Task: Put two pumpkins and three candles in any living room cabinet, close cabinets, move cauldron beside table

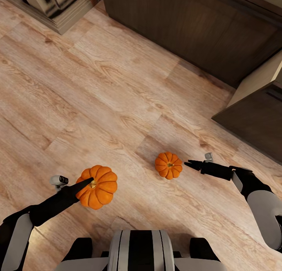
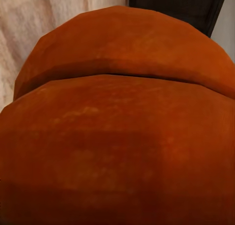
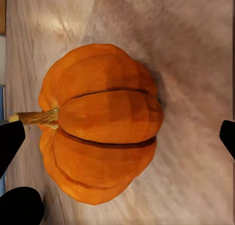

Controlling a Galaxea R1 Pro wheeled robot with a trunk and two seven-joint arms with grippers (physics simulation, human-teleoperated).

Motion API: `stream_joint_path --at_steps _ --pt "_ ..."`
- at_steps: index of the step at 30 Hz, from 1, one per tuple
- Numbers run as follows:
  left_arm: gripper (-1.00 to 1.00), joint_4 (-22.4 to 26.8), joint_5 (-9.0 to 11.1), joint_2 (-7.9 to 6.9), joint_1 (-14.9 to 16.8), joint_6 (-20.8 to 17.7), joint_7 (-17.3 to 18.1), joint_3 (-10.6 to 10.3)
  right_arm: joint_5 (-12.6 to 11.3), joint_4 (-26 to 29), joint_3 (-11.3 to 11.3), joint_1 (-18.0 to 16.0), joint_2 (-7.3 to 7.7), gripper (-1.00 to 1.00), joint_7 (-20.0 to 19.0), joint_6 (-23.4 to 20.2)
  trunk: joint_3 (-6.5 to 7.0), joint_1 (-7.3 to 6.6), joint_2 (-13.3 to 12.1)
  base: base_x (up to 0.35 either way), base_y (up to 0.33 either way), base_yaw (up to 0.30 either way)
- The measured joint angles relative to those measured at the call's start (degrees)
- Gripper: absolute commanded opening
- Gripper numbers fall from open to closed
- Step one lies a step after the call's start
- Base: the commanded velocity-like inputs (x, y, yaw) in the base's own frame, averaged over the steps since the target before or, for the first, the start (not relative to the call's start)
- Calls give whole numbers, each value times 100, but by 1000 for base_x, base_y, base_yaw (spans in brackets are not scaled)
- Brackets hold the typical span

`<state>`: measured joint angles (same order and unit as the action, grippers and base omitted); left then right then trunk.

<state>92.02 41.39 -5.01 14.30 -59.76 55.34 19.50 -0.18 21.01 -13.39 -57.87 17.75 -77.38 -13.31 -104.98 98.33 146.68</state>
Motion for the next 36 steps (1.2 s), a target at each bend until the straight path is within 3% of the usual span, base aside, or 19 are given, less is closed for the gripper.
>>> stream_joint_path --at_steps 36 --pt "-100 0 -2 15 0 -1 -17 -11 1 -52 -9 -12 -34 100 585 -203 0 15 8 0 0 48"
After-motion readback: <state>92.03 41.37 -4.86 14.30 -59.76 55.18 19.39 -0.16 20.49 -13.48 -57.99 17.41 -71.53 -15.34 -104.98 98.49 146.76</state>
